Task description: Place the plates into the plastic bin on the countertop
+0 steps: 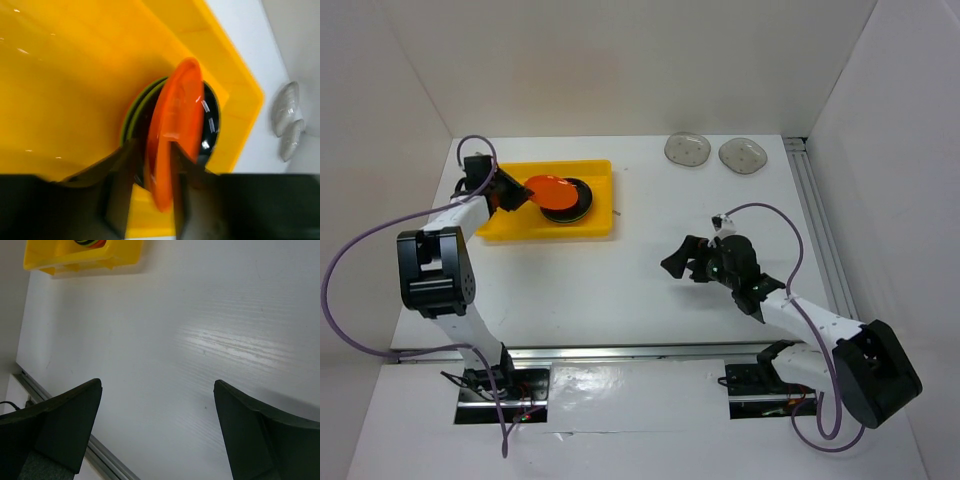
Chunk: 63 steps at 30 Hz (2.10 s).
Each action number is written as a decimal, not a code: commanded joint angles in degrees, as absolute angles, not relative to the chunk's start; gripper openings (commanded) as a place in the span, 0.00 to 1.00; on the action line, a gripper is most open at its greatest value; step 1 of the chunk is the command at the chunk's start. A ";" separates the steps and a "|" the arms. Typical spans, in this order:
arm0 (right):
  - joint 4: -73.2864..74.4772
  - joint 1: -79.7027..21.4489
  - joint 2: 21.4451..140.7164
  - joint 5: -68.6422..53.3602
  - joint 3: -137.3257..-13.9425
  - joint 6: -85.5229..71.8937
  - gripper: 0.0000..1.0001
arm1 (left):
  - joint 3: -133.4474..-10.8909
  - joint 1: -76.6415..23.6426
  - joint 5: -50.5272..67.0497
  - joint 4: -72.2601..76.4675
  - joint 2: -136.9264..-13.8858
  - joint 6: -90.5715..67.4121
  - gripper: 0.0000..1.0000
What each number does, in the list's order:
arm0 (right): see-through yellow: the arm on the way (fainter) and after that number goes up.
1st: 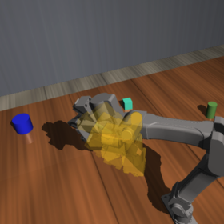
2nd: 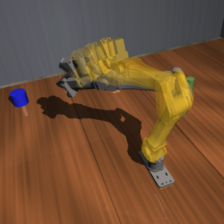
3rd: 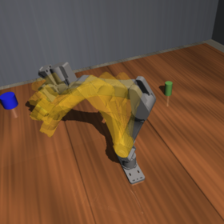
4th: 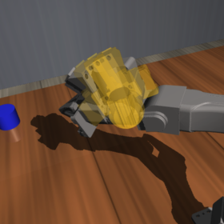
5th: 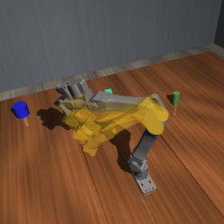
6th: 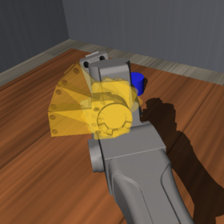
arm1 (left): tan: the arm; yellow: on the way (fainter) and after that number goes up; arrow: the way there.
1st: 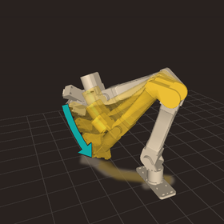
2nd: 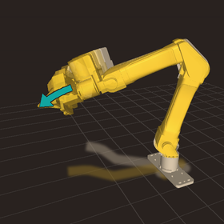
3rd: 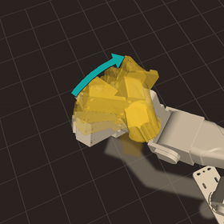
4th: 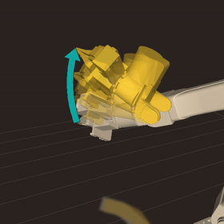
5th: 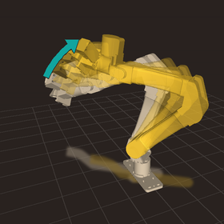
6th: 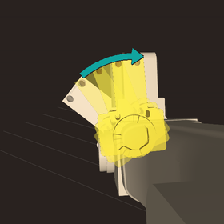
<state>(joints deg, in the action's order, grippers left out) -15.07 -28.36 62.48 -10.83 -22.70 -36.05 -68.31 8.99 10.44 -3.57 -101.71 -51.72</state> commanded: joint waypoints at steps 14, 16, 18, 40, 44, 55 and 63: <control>-19.06 -15.49 72.47 -10.69 -24.87 -43.76 1.00 | -83.10 -2.28 0.10 -24.31 -87.28 -47.81 1.00; -23.02 -12.23 77.06 -12.47 -27.15 -46.22 1.00 | -86.12 -2.89 -3.16 -32.76 -86.67 -47.81 1.00; -23.03 -8.62 84.26 -13.26 -30.04 -47.54 1.00 | -86.92 -2.90 -4.48 -36.02 -84.92 -47.20 1.00; -4.42 -5.80 141.82 0.86 -95.60 -53.09 0.84 | -61.44 -3.87 21.01 -29.18 -61.00 -32.52 1.00; 1.93 -5.80 146.68 2.29 -102.83 -52.47 0.69 | -60.91 -3.87 21.01 -28.56 -60.38 -33.05 1.00; 5.36 -6.33 148.62 2.90 -104.59 -55.98 0.00 | -61.44 -3.87 21.53 -28.56 -59.33 -32.52 1.00; -4.56 -9.39 126.28 1.58 -85.90 -56.96 0.00 | -60.91 -3.87 27.23 -26.99 -61.17 -31.38 1.00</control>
